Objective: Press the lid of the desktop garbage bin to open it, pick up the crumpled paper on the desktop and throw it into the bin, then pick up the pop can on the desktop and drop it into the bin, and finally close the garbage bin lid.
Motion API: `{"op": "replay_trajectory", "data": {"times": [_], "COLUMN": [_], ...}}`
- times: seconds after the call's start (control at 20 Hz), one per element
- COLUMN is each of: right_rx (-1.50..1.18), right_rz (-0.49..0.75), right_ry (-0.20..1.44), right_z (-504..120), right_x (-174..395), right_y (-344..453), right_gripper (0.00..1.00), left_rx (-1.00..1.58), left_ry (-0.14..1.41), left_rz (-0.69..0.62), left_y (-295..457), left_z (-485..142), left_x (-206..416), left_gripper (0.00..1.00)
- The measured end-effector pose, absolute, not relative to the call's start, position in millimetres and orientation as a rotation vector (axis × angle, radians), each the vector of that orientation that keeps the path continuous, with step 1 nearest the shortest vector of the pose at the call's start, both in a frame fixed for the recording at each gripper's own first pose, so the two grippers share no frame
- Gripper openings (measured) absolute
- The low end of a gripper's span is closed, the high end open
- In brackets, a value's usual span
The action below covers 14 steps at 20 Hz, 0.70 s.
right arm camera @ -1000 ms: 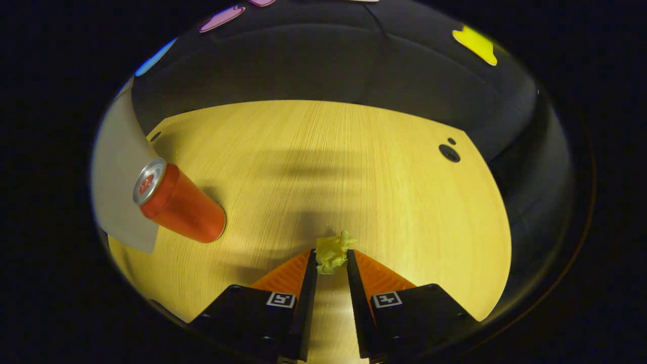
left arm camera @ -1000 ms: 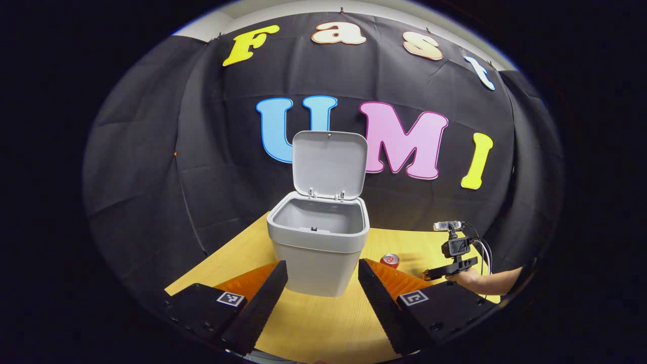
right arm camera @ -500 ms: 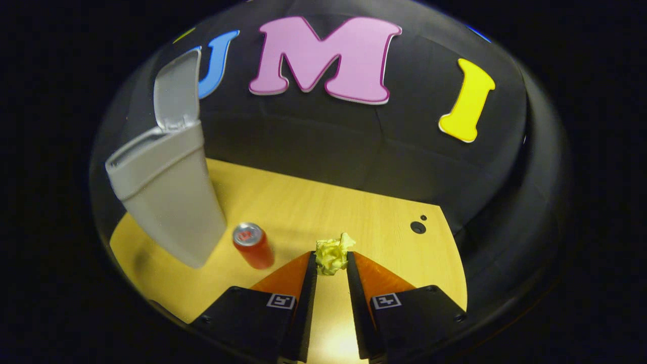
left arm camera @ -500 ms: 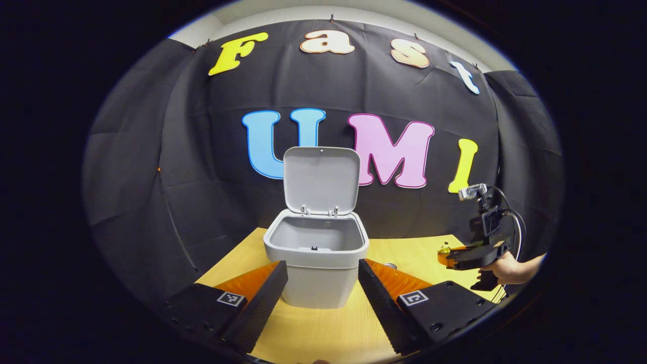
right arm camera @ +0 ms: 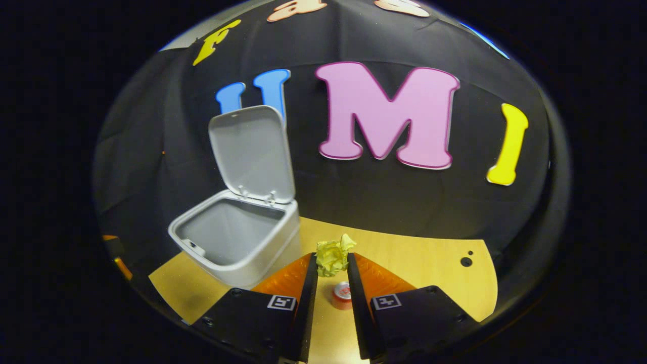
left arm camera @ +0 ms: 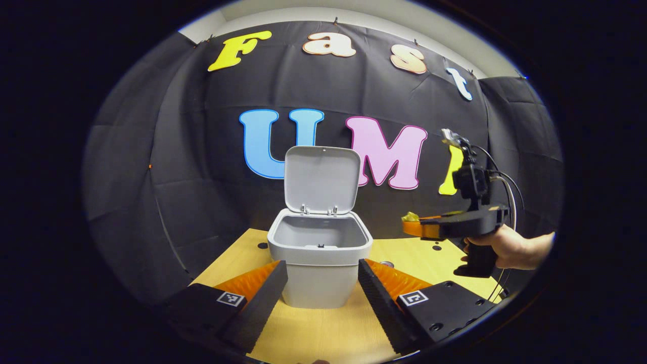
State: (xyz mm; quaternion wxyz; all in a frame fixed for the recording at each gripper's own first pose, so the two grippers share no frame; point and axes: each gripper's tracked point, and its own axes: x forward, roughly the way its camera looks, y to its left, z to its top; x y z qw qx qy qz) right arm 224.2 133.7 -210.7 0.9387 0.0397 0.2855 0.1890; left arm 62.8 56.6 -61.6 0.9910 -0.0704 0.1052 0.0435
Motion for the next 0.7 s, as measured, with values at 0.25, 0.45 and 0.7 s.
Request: {"op": "replay_trajectory", "data": {"times": [0.25, 0.45, 0.7], "right_rx": [0.043, 0.019, -0.003], "right_rz": [0.490, 0.537, 0.538], "right_ry": [0.552, 0.567, 0.556], "right_z": [-201.2, -211.6, -213.0], "right_x": [225.0, 219.2, 222.7], "right_y": [213.9, 250.5, 251.0], "right_gripper": [0.55, 0.45, 0.55], "left_rx": [-0.160, -0.162, -0.176], "left_ry": [0.231, 0.239, 0.244], "left_rz": [0.094, 0.110, 0.110], "left_y": [83.6, 103.9, 108.6], "left_z": [-76.3, -80.4, -87.7], "left_x": [50.1, 42.7, 37.8], "left_gripper": [0.95, 0.95, 0.95]}}
